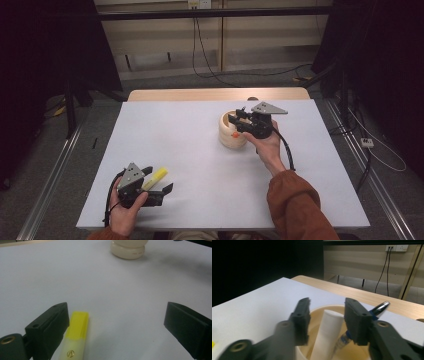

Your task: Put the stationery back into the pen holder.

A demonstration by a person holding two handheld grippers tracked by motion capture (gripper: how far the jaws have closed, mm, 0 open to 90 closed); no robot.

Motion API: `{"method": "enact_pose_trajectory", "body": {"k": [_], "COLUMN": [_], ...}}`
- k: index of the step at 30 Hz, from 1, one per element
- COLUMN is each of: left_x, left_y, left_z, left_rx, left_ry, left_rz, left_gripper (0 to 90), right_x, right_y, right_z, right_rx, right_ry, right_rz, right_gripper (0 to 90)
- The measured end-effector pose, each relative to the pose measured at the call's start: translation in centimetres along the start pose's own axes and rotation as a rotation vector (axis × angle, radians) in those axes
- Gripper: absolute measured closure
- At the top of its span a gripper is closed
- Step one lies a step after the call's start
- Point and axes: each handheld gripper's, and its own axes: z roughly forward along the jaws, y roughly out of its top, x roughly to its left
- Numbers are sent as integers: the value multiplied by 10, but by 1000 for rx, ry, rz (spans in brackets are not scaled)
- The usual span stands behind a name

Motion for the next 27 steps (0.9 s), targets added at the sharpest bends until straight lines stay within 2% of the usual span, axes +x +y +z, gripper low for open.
{"method": "enact_pose_trajectory", "body": {"k": [5, 9, 12, 14, 18, 21, 24, 27], "left_x": [0, -1, -1, -1, -1, -1, -1, -1], "left_y": [0, 0, 0, 0, 0, 0, 0, 0], "left_z": [0, 0, 0, 0, 1, 0, 0, 1], "left_rx": [2, 3, 3, 3, 4, 4, 5, 7], "left_ry": [2, 3, 4, 4, 5, 6, 8, 7], "left_rz": [4, 3, 3, 3, 3, 3, 5, 6], "left_gripper": [60, 60, 60, 60, 60, 60, 60, 60], "right_x": [2, 2, 2, 4, 6, 6, 7, 7], "right_y": [3, 4, 6, 6, 7, 5, 2, -2], "right_z": [-6, -11, -16, -19, -27, -33, -37, -44], "right_rx": [20, 46, 68, 83, 118, 150, 181, 178], "right_ry": [1, -27, -30, -36, -38, -61, -64, -62], "right_rz": [7, -4, 6, 7, 15, 7, 19, 20], "right_gripper": [335, 252, 233, 178, 124, 124, 116, 108]}}
